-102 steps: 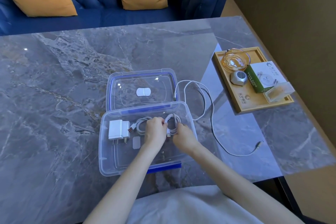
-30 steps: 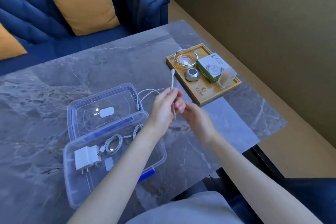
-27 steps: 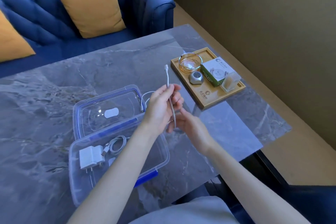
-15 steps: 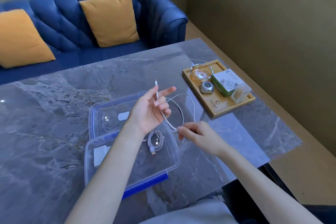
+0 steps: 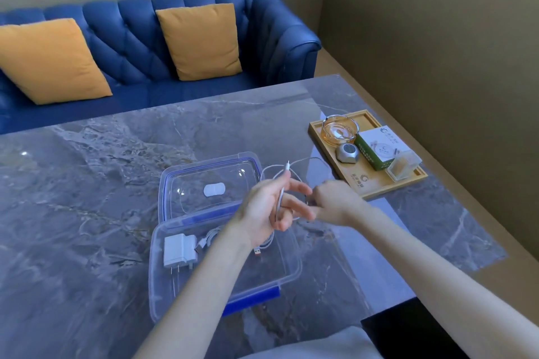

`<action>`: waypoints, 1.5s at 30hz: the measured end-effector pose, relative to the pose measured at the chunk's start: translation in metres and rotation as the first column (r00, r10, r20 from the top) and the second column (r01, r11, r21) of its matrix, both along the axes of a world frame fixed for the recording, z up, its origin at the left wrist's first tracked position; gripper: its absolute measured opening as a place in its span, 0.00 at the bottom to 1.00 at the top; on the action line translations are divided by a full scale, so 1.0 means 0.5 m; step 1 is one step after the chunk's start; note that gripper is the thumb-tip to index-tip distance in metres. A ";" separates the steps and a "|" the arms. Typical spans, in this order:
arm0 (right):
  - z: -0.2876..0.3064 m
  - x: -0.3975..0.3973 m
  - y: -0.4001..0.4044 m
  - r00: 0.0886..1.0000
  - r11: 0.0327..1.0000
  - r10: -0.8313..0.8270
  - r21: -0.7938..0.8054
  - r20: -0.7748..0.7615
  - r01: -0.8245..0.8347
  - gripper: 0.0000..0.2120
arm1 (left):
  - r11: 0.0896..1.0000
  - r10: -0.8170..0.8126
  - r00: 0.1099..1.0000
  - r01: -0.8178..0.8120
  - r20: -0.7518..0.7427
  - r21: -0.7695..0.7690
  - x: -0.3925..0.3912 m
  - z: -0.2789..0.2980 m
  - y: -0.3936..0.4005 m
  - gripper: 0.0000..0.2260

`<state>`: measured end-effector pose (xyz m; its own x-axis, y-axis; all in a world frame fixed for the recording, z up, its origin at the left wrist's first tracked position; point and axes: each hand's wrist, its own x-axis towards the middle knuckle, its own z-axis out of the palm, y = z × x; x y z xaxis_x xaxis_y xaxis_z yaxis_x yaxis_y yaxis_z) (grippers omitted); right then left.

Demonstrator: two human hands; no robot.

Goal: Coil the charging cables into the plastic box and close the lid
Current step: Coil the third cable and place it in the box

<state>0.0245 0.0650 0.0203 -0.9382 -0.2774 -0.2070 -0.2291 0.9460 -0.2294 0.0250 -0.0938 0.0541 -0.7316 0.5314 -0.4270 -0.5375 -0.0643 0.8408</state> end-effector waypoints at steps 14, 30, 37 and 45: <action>0.074 0.007 -0.063 0.954 0.730 -0.169 -0.618 0.248 0.290 0.11 | 0.942 0.317 0.937 -0.329 0.148 0.064 -0.008 -0.078 0.028 0.19; -0.038 0.059 -0.030 0.987 0.985 0.103 -0.154 0.124 -0.083 0.12 | 0.922 0.219 0.957 -0.267 0.192 0.282 -0.048 -0.014 -0.044 0.19; 0.003 -0.026 0.007 0.993 0.985 -0.025 -0.166 0.112 0.044 0.19 | 0.975 -0.197 0.980 0.192 -0.034 -0.109 0.000 -0.006 -0.025 0.21; 0.060 -0.018 -0.041 0.995 0.856 -0.096 -0.511 0.004 0.085 0.11 | 0.965 0.240 0.971 -0.240 -0.019 -0.107 -0.014 -0.053 0.013 0.17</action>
